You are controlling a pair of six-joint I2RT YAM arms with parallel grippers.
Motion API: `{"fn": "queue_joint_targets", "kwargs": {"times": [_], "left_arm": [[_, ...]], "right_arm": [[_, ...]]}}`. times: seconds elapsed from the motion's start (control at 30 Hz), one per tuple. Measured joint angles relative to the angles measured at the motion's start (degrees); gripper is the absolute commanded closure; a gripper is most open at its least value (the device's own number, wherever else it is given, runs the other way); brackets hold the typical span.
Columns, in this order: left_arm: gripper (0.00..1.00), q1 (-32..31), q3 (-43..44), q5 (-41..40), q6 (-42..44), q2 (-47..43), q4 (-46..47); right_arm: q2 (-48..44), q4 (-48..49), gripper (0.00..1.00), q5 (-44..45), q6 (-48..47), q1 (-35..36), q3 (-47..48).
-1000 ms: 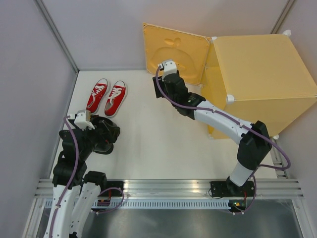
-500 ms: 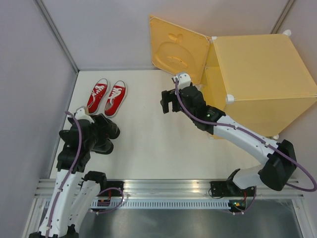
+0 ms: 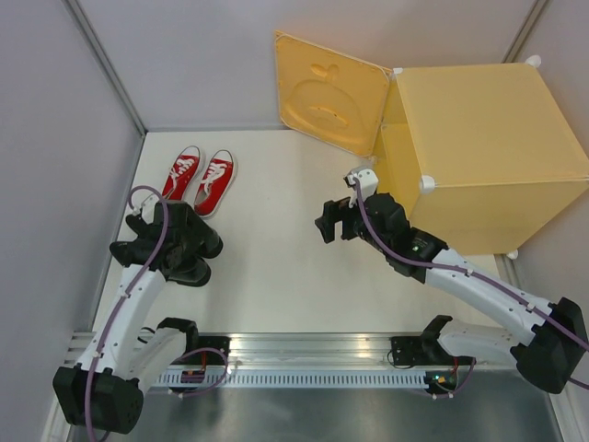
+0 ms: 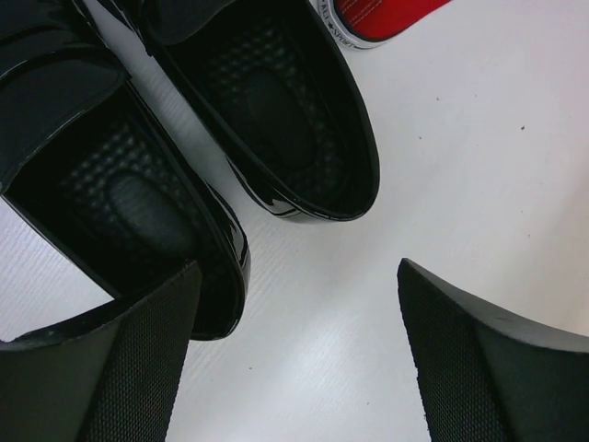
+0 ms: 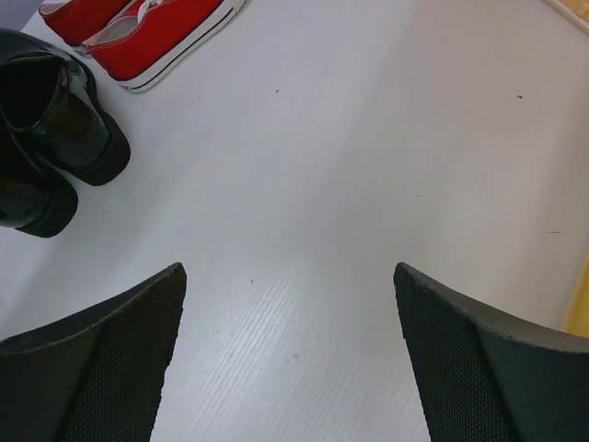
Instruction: Place and organize the shoes in the shoe cabinet
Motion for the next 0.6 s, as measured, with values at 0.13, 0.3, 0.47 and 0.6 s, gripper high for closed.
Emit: {"fn": "queue_joint_targets", "kwargs": {"times": [0.13,0.3,0.47,0.6], "left_arm": [[0.22,0.00,-0.20,-1.33,-3.82,1.31,-0.04],[0.37,0.00,-2.67,-2.84,-7.34,2.23,-0.07],[0.39,0.00,-5.55,-5.29,-9.77,2.73,-0.02],[0.43,0.50,-6.82,-7.69,-10.82,4.37,0.96]], "right_arm": [[-0.22,-0.04,0.03,-0.02,0.00,0.00,-0.98],[-1.27,0.15,0.03,-0.07,0.02,0.00,-2.08],[-3.04,0.46,0.03,0.39,-0.04,0.00,-3.76],[-3.08,0.44,0.04,0.63,-0.13,0.00,-4.04]]}}
